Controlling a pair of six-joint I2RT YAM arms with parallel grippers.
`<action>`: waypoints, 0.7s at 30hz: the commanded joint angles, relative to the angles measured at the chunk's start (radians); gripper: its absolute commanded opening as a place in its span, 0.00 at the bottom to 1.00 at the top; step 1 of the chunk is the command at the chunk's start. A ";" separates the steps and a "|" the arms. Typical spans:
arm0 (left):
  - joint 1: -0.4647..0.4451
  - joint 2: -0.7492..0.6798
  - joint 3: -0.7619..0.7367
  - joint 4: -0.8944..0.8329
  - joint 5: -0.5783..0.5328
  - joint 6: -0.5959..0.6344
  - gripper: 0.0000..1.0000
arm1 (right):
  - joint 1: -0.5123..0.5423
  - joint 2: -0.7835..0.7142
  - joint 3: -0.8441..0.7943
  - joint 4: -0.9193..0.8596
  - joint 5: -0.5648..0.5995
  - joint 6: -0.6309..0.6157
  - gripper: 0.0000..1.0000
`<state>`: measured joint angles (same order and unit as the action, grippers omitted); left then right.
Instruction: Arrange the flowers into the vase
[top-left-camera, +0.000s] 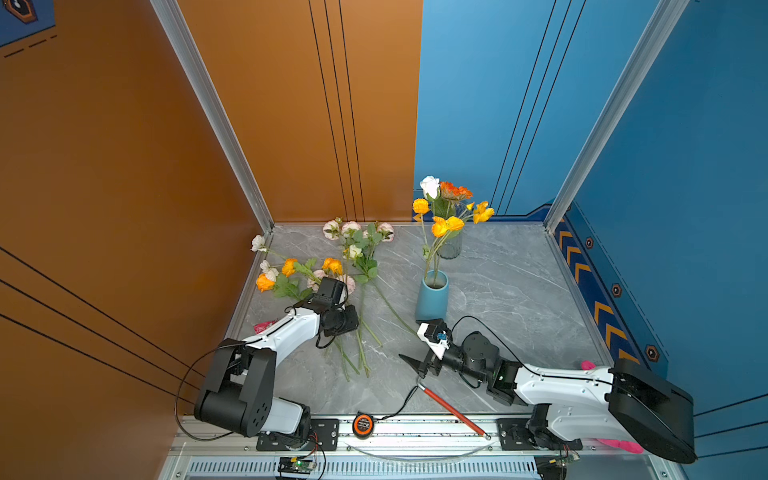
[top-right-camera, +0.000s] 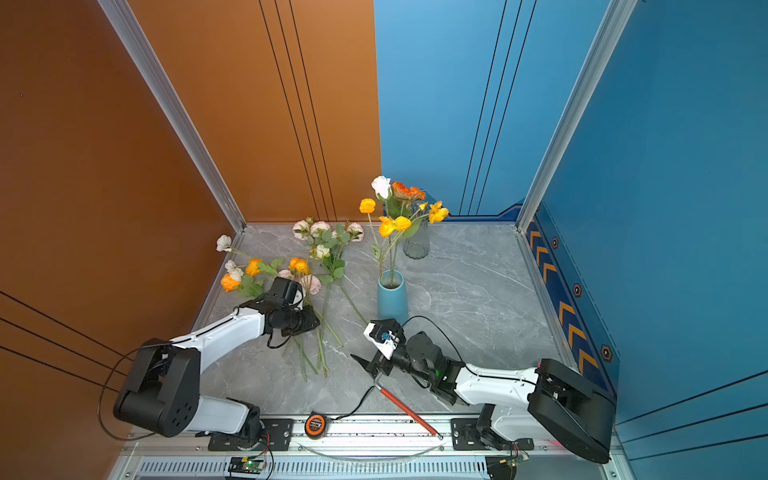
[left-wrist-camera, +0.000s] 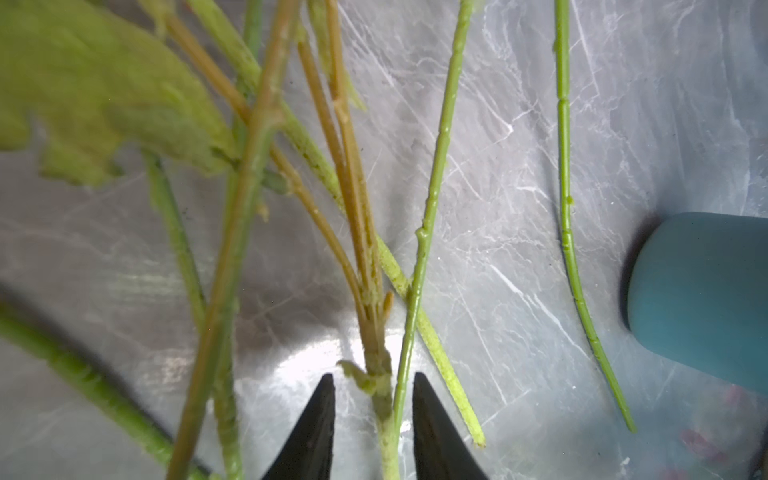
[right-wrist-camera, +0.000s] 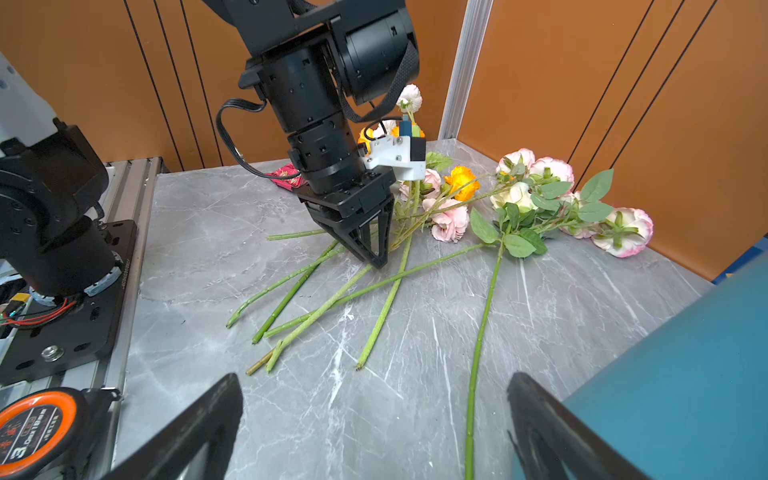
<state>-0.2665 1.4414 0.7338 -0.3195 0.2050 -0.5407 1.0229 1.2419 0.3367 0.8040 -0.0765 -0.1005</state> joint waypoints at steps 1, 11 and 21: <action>-0.018 0.033 0.000 0.061 -0.004 -0.023 0.33 | 0.006 0.013 0.025 -0.004 -0.016 -0.011 1.00; -0.016 -0.034 0.016 0.023 -0.020 -0.030 0.00 | 0.009 0.020 0.028 -0.010 -0.018 -0.014 1.00; 0.076 -0.286 0.054 -0.125 0.154 0.072 0.00 | 0.009 0.033 0.036 -0.012 -0.025 -0.011 1.00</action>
<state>-0.2092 1.1984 0.7704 -0.3866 0.2733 -0.5369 1.0233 1.2648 0.3462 0.8013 -0.0799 -0.1013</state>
